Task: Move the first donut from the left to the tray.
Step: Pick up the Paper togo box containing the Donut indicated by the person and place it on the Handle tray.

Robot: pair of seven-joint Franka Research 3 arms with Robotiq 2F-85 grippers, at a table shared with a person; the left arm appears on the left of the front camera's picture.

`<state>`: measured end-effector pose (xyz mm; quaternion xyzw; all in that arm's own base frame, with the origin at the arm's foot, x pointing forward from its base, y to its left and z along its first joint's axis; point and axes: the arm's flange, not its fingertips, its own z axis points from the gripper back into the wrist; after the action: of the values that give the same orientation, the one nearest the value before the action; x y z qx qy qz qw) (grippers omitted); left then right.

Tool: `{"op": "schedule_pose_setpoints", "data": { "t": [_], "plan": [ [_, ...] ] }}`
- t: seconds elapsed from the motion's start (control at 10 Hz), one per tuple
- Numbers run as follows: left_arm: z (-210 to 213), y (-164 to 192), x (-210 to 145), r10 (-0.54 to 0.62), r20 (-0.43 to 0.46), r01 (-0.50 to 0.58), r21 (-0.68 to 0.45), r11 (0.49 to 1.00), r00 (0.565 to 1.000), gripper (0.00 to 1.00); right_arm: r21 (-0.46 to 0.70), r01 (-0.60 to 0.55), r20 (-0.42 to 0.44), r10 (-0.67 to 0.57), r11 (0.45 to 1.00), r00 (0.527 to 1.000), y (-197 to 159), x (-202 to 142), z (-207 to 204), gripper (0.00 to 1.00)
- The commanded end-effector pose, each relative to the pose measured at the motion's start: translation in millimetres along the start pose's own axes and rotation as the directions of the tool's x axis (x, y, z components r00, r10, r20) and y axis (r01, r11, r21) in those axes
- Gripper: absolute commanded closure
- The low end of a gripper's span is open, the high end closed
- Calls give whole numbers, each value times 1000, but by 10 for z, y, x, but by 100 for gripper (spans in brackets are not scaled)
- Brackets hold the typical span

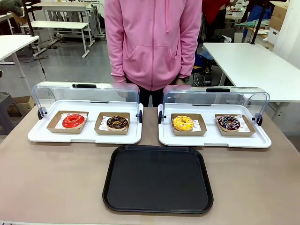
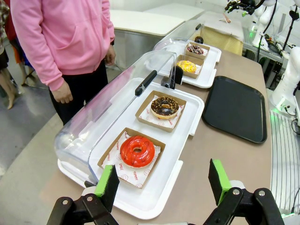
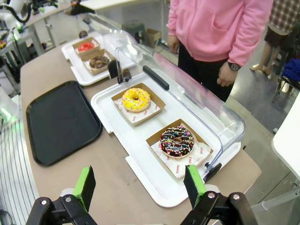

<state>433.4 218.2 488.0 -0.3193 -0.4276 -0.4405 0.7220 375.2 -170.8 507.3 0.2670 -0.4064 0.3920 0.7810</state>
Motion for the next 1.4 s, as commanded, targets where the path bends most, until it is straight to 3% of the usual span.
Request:
{"op": "schedule_pose_setpoints", "data": {
  "t": [0.0, 1.3],
  "plan": [
    [-5, 2, 8, 4, -7, -4, 2, 1000, 1000, 0, 0, -9, 25, 9, 1000, 1000, -9, 12, -22, 0],
    [-5, 2, 8, 4, -7, -4, 2, 1000, 1000, 0, 0, -9, 25, 9, 1000, 1000, -9, 12, -22, 0]
  ]
}}
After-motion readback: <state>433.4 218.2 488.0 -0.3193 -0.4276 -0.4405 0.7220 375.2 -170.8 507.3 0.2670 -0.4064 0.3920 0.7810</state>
